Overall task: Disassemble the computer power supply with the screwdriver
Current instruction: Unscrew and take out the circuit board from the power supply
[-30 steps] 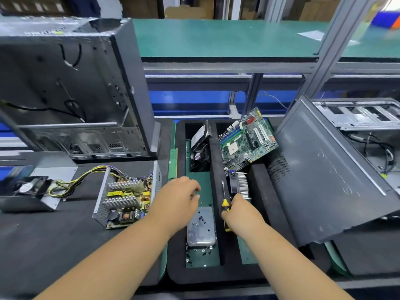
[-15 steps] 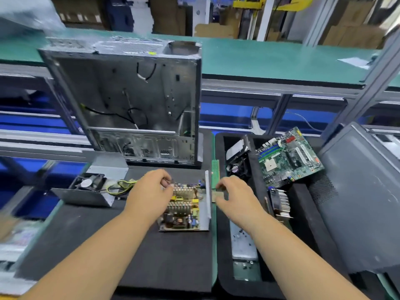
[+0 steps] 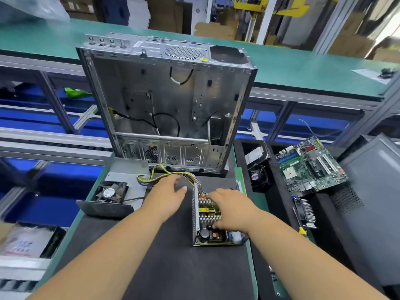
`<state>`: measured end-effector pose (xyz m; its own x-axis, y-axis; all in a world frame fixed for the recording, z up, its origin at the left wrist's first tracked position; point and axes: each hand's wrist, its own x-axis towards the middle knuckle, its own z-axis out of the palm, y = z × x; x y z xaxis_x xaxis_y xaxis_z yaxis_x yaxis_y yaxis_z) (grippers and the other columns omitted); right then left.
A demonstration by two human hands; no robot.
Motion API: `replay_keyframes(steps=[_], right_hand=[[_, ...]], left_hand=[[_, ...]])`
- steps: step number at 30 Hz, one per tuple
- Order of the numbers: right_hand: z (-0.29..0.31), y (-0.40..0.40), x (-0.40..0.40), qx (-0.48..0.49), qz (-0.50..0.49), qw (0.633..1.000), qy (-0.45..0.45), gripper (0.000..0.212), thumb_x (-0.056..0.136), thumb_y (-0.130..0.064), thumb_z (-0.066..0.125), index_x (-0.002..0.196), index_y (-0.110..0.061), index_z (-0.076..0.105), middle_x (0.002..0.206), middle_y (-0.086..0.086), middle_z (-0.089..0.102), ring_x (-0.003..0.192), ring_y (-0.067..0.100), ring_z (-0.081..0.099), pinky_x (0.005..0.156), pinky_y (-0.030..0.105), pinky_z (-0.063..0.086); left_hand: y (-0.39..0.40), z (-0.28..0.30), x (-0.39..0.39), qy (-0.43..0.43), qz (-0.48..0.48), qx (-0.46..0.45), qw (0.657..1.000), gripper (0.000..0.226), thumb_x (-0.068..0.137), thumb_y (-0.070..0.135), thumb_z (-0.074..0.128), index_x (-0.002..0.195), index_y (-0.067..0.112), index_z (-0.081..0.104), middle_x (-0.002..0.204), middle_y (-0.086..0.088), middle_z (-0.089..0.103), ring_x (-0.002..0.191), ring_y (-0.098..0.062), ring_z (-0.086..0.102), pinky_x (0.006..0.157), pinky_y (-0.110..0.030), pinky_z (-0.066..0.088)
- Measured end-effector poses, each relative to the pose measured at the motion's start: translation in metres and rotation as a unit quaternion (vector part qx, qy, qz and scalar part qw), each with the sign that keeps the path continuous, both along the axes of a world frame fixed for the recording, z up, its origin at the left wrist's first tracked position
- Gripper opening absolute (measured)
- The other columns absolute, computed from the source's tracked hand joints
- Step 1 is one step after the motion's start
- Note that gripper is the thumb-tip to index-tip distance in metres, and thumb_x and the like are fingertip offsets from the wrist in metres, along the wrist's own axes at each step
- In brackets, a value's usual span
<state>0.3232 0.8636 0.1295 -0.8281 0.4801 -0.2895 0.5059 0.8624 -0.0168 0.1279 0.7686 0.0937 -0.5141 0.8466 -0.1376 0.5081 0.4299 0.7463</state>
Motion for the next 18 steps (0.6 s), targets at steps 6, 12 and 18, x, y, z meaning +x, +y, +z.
replay_keyframes(steps=[6, 12, 18], right_hand=[[0.004, 0.002, 0.001, -0.008, -0.025, 0.999, 0.033, 0.065, 0.072, -0.037, 0.07, 0.134, -0.026, 0.054, 0.122, -0.002, 0.061, 0.109, 0.026, 0.062, 0.094, 0.035, 0.046], [0.004, 0.008, 0.01, -0.021, -0.044, 0.995, 0.088, 0.063, 0.068, -0.036, 0.07, 0.128, -0.028, 0.055, 0.122, -0.005, 0.061, 0.1, 0.027, 0.063, 0.081, 0.032, 0.049], [0.006, 0.019, 0.026, -0.076, -0.047, 0.988, 0.124, 0.064, 0.072, -0.027, 0.075, 0.131, -0.025, 0.052, 0.132, -0.006, 0.057, 0.119, 0.017, 0.052, 0.102, 0.029, 0.037]], left_hand=[[0.026, -0.006, 0.009, -0.101, -0.035, -0.012, 0.994, 0.062, 0.08, 0.048, 0.074, 0.129, 0.021, 0.045, 0.122, 0.006, 0.053, 0.11, -0.012, 0.054, 0.097, -0.032, 0.045], [0.028, -0.003, 0.007, -0.071, -0.093, -0.018, 0.993, 0.055, 0.086, 0.034, 0.07, 0.131, 0.024, 0.042, 0.124, 0.011, 0.052, 0.114, -0.007, 0.052, 0.096, -0.027, 0.041], [0.03, 0.003, 0.007, -0.058, -0.113, -0.035, 0.991, 0.021, 0.091, 0.027, 0.064, 0.106, 0.033, 0.052, 0.121, 0.013, 0.057, 0.109, -0.01, 0.055, 0.091, -0.03, 0.043]])
